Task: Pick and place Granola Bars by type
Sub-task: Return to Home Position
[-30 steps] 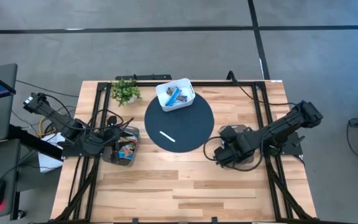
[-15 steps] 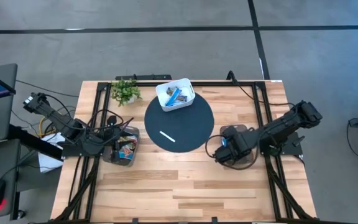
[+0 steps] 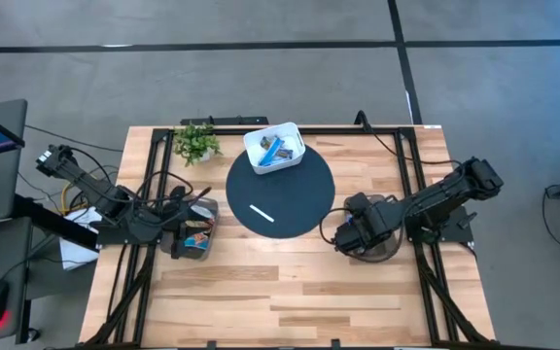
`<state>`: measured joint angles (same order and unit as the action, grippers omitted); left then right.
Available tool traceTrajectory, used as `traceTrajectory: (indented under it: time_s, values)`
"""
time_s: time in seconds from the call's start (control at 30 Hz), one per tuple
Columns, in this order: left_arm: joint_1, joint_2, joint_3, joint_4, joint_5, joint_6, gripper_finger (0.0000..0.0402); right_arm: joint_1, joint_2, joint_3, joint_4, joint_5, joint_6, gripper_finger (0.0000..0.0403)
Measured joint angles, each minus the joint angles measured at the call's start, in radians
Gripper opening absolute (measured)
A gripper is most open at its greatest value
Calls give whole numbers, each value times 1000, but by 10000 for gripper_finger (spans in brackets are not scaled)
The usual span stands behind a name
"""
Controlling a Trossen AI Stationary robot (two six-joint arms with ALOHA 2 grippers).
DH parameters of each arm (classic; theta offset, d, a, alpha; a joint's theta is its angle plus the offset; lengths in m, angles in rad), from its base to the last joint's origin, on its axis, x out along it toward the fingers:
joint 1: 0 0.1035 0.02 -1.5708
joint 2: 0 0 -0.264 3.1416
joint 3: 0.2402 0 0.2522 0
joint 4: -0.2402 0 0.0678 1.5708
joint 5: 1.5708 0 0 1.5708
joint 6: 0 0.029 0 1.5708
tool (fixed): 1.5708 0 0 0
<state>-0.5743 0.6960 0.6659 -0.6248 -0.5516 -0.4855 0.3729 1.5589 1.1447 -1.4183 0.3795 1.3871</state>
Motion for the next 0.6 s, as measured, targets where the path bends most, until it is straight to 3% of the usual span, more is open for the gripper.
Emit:
traceTrajectory:
  time_s: [0.13,0.27,0.47,0.6]
  values:
    - [0,0,0,60,2,-30,112,32,-1,51,56,93,-43,206]
    - [0,0,0,68,-16,-27,112,48,-1,146,99,185,-215,215]
    - [34,-3,0,125,-286,-96,112,26,-3,306,95,378,-515,212]
    - [42,6,0,184,-425,13,112,-3,-37,365,118,508,-698,202]
